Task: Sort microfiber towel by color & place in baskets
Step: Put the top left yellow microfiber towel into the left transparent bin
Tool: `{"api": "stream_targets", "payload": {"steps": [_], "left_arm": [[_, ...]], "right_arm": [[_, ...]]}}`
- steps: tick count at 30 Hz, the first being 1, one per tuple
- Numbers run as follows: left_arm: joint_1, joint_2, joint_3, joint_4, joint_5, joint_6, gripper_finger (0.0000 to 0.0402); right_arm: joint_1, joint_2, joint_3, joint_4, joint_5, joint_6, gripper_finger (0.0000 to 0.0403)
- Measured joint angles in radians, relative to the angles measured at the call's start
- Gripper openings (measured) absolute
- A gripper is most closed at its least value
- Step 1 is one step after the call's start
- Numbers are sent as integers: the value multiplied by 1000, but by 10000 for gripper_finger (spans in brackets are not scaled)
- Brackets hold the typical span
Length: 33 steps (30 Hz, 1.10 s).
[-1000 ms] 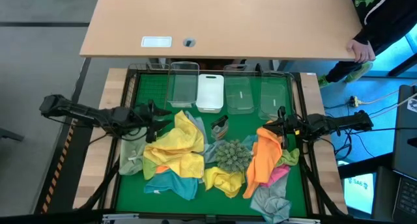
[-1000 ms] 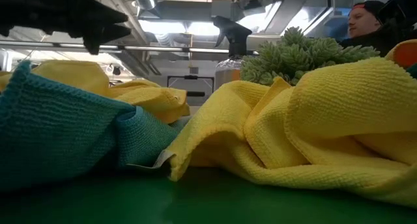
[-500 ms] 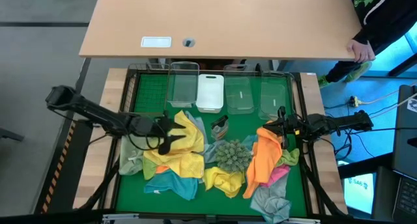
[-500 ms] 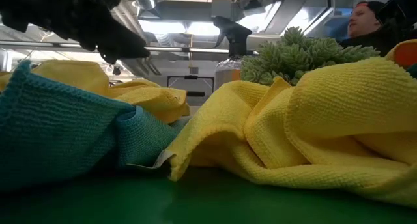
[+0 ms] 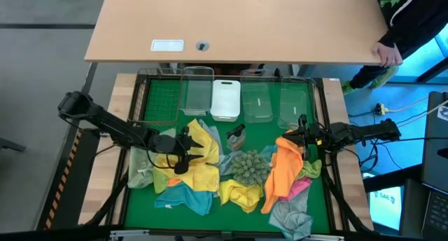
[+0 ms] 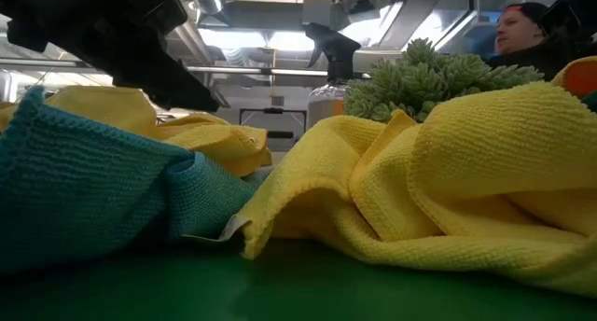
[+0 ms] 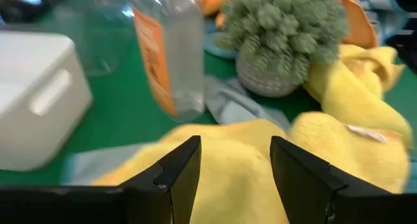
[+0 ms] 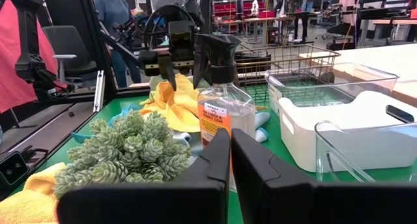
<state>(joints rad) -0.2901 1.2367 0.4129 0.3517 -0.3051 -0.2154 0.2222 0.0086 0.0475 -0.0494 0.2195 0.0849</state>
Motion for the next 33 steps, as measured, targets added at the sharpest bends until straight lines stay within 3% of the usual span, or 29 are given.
{"api": "stream_targets", "payload": {"steps": [21,33], "left_arm": [[2,55,0,-51,28,-96,165],[15,41,0,-47,0,-108,8]], "right_arm": [[0,0,0,-5,0,0,17],[0,0,0,-5,0,0,17]]}}
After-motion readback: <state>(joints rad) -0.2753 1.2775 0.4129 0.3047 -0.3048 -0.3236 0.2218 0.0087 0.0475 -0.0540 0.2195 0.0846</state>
